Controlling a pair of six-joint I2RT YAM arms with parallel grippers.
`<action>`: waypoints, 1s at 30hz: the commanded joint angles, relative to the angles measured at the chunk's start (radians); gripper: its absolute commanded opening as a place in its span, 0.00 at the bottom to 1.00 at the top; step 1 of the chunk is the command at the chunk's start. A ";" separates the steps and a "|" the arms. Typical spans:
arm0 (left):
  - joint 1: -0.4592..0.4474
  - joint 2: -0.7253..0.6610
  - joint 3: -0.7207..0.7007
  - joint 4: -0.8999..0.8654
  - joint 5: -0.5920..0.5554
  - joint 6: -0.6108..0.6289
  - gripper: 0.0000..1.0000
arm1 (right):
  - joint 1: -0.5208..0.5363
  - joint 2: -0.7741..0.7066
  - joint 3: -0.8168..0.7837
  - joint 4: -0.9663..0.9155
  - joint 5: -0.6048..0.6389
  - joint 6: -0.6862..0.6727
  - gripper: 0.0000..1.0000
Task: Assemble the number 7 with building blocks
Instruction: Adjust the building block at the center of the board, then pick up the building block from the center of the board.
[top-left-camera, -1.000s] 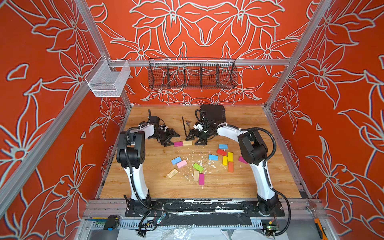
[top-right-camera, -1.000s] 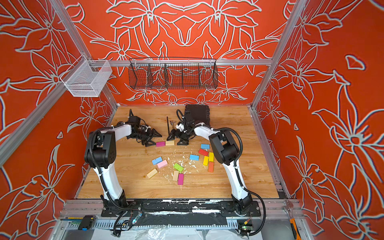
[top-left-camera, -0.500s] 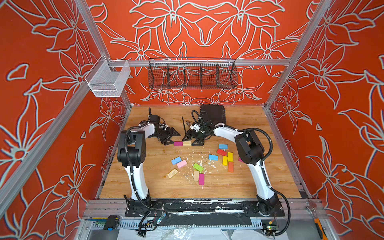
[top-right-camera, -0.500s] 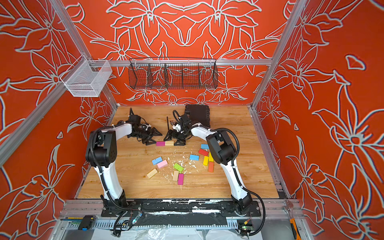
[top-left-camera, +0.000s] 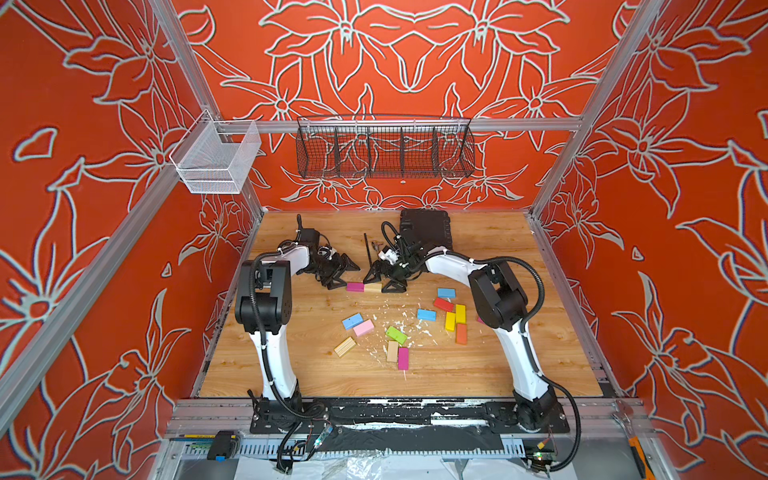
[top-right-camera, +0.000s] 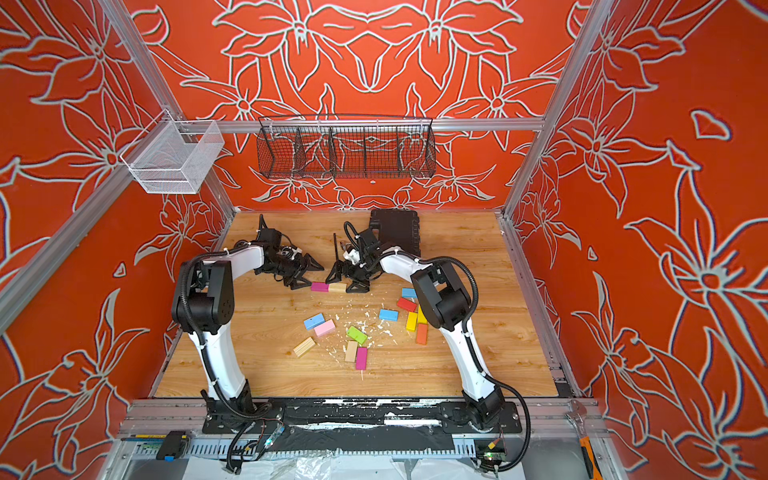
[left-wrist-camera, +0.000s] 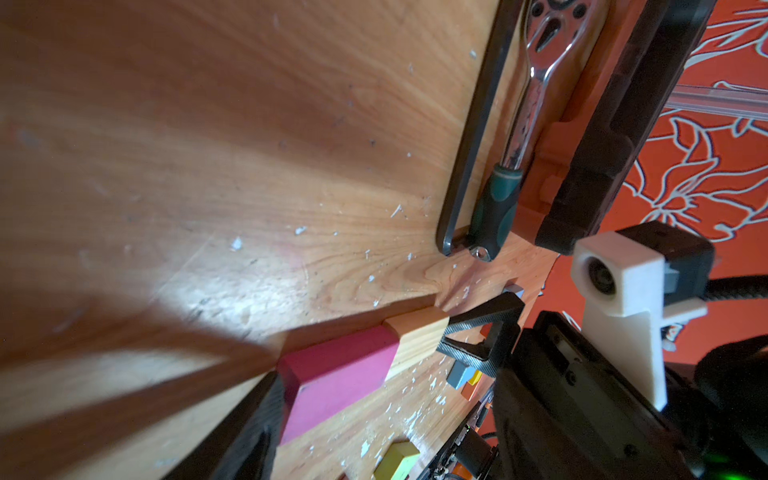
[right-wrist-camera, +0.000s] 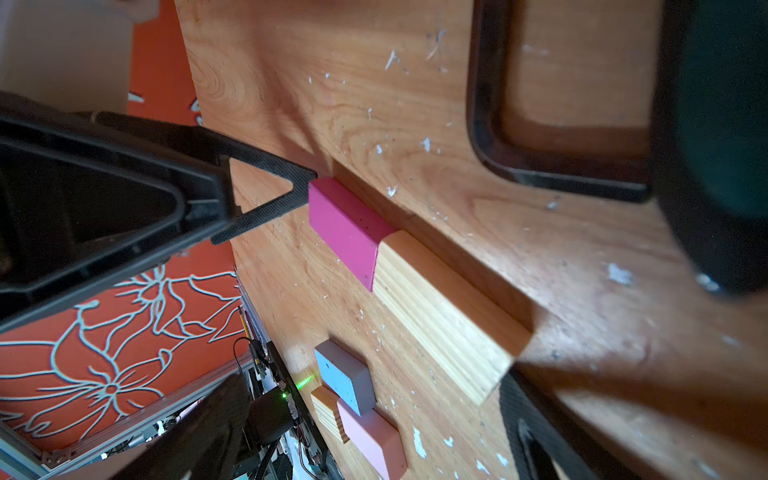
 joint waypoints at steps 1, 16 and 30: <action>-0.005 -0.015 0.013 -0.047 0.002 0.018 0.78 | 0.000 0.002 0.040 -0.029 0.040 -0.022 0.97; 0.018 -0.342 0.005 -0.316 -0.157 0.159 0.82 | -0.018 -0.279 -0.034 -0.046 0.145 -0.157 0.97; -0.452 -0.482 -0.122 -0.620 -0.673 0.265 0.70 | -0.068 -0.851 -0.438 -0.087 0.220 -0.296 0.97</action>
